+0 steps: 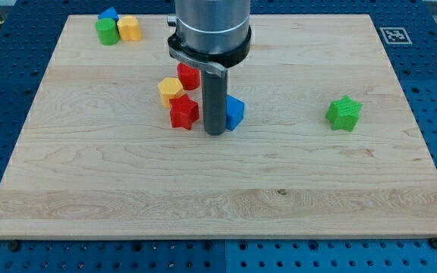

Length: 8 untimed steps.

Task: Push the blue cube towards to the green star

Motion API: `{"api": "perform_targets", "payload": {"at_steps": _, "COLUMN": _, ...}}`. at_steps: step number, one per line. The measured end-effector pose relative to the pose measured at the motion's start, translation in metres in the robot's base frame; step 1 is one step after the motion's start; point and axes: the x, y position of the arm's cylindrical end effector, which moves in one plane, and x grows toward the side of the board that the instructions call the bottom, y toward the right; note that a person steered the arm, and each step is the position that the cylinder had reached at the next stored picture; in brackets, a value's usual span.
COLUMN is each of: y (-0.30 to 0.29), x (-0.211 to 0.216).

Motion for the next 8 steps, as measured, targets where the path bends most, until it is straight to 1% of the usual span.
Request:
{"api": "perform_targets", "payload": {"at_steps": 1, "y": -0.003, "x": -0.002}}
{"api": "perform_targets", "payload": {"at_steps": 3, "y": -0.028, "x": -0.032}}
{"api": "perform_targets", "payload": {"at_steps": 4, "y": -0.006, "x": -0.032}}
{"api": "perform_targets", "payload": {"at_steps": 5, "y": 0.04, "x": -0.03}}
{"api": "perform_targets", "payload": {"at_steps": 6, "y": 0.078, "x": -0.021}}
{"api": "perform_targets", "payload": {"at_steps": 7, "y": 0.076, "x": 0.006}}
{"api": "perform_targets", "payload": {"at_steps": 8, "y": 0.072, "x": 0.021}}
